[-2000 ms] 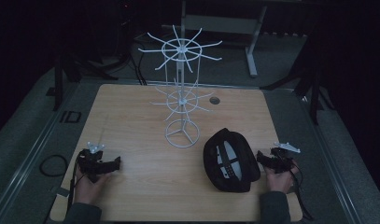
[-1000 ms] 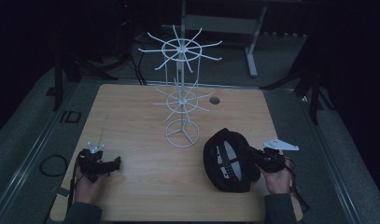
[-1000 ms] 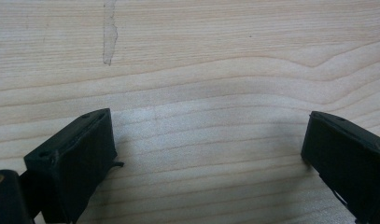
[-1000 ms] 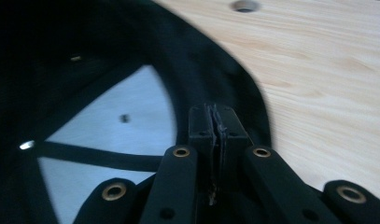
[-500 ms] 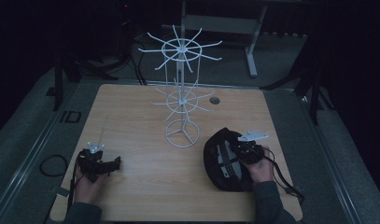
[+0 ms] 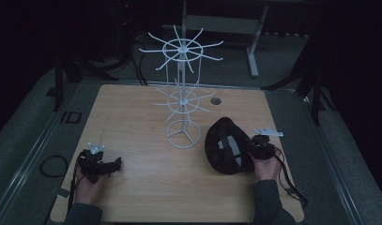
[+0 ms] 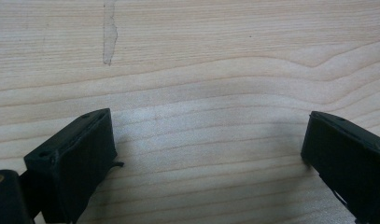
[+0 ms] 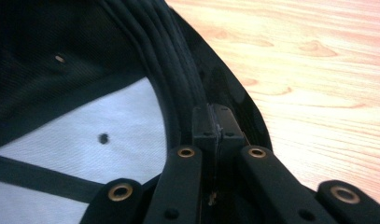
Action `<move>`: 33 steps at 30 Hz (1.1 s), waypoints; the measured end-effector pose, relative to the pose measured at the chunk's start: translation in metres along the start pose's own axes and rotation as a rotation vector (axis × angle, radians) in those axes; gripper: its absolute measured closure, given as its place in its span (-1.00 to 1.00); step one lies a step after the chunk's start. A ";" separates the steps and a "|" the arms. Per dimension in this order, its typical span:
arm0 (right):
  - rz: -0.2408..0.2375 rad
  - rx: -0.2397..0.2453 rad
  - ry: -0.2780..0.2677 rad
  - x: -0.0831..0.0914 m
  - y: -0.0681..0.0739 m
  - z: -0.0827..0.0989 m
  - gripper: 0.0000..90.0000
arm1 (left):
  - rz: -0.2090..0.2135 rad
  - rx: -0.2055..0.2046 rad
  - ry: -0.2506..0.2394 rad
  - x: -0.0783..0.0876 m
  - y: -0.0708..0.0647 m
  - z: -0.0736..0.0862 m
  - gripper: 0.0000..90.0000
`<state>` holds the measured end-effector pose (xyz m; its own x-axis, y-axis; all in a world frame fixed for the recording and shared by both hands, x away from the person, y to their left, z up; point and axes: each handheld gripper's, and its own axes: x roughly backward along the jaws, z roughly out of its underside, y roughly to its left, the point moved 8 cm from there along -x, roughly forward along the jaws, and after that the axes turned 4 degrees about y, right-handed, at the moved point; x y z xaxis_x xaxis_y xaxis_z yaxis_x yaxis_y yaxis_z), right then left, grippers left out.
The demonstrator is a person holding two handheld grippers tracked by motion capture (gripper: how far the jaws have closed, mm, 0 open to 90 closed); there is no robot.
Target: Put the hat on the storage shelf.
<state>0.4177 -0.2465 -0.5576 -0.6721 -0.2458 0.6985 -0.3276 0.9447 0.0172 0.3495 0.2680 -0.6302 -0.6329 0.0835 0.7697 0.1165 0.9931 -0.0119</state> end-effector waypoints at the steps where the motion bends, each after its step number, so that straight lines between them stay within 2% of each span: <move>1: -0.031 0.004 -0.020 0.005 0.002 -0.002 0.88 | 0.000 0.000 0.000 0.000 0.000 0.000 -0.93; 3: -0.086 0.029 -0.052 0.016 0.008 -0.005 0.78 | 0.000 0.000 0.000 0.000 0.000 0.000 -0.93; 5: -0.103 0.044 -0.055 0.022 0.011 -0.005 0.74 | 0.001 0.000 -0.001 0.000 0.000 0.000 -0.93; 6: -0.138 0.076 -0.068 0.035 0.016 -0.006 0.66 | 0.001 0.000 -0.002 0.000 0.000 0.000 -0.93; 9: -0.175 0.107 -0.078 0.050 0.023 -0.004 0.59 | 0.001 0.000 -0.001 0.000 0.000 0.000 -0.93; 12: -0.196 0.125 -0.063 0.057 0.026 -0.001 0.54 | 0.001 0.000 -0.002 0.000 0.000 0.000 -0.93; 18: -0.227 0.163 -0.028 0.062 0.031 0.009 0.50 | 0.000 -0.001 0.000 0.000 0.000 0.000 -0.93; 25: -0.226 0.201 0.022 0.068 0.031 0.026 0.45 | 0.000 -0.001 0.000 0.000 0.000 0.000 -0.93; 33: -0.219 0.215 0.037 0.079 0.028 0.042 0.40 | 0.000 -0.002 0.000 0.000 0.000 0.000 -0.93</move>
<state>0.3273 -0.2482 -0.5320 -0.5468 -0.4270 0.7202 -0.5977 0.8015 0.0213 0.3495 0.2681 -0.6302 -0.6327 0.0835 0.7699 0.1177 0.9930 -0.0109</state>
